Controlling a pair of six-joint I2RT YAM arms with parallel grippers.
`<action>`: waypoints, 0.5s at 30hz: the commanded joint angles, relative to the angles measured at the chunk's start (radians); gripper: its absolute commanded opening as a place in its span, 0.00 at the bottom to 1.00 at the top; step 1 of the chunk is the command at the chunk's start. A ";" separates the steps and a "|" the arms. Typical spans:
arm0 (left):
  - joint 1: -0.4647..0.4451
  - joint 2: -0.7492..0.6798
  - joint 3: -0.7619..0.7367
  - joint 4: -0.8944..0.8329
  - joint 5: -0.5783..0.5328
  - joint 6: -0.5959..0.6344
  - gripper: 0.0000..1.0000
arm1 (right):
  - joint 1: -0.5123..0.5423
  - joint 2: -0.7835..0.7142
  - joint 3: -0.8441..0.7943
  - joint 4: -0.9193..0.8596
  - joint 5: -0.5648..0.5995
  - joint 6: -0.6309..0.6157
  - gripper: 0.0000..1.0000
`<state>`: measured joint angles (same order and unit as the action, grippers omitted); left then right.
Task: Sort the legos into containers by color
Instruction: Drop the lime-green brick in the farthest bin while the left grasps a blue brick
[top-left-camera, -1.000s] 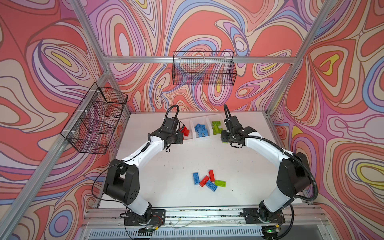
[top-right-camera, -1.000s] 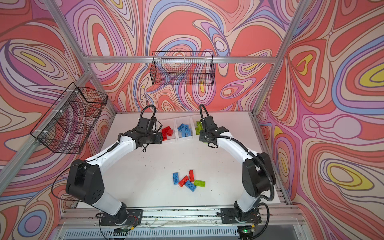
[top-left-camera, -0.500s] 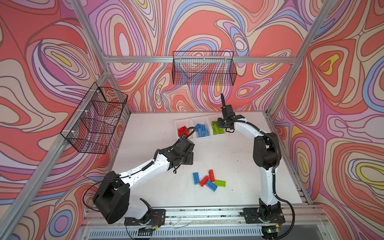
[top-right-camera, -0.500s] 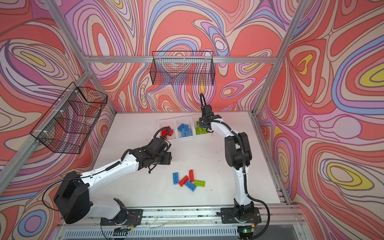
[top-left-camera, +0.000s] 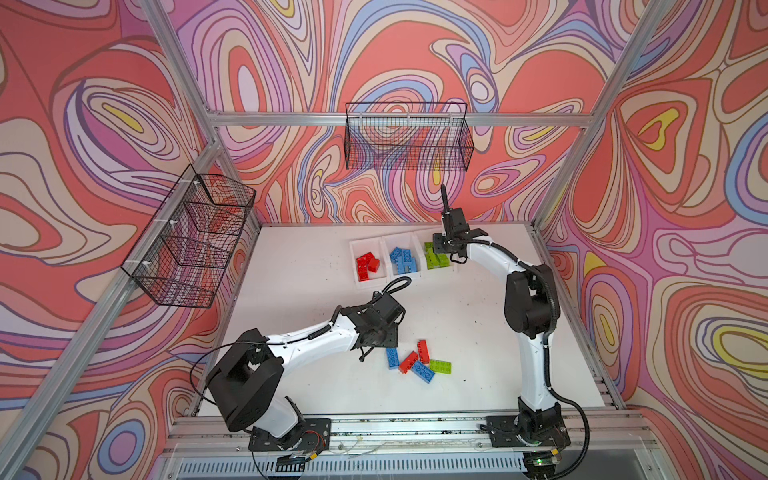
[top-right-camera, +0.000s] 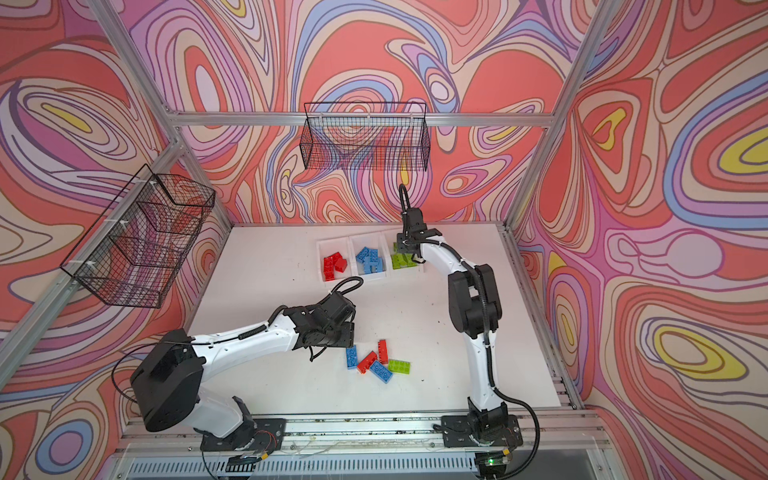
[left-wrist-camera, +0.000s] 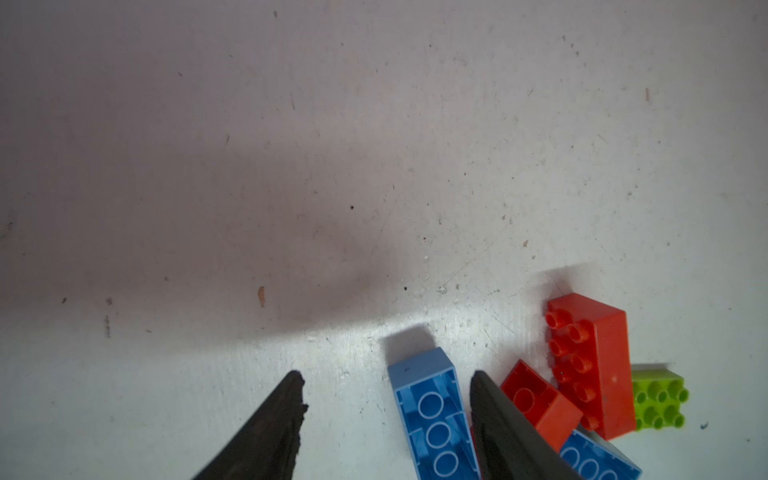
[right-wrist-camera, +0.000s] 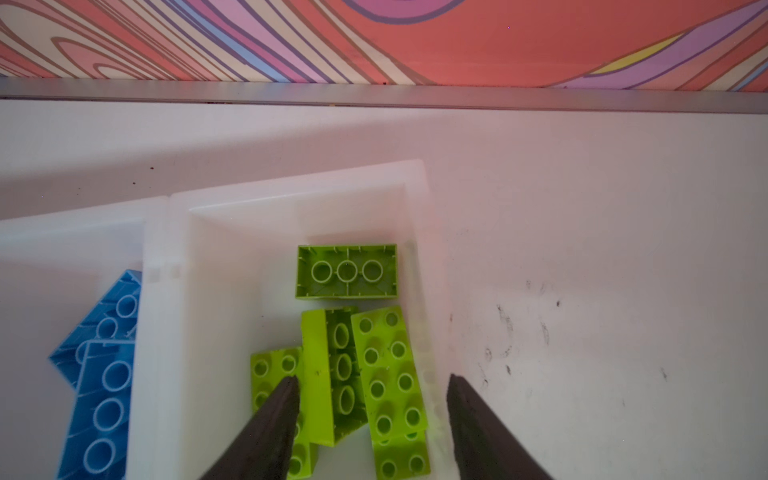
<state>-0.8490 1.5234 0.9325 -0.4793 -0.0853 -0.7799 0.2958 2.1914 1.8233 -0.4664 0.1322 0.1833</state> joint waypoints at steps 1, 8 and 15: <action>-0.016 0.028 -0.019 0.012 0.025 -0.051 0.67 | -0.003 -0.095 -0.036 0.047 -0.006 -0.004 0.61; -0.058 0.064 -0.007 0.002 0.052 -0.071 0.66 | -0.003 -0.157 -0.120 0.077 -0.011 0.008 0.60; -0.062 0.127 0.023 -0.021 0.084 -0.052 0.65 | -0.003 -0.183 -0.166 0.089 -0.012 0.028 0.60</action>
<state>-0.9092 1.6123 0.9298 -0.4732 -0.0200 -0.8238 0.2958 2.0441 1.6794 -0.3882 0.1223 0.2005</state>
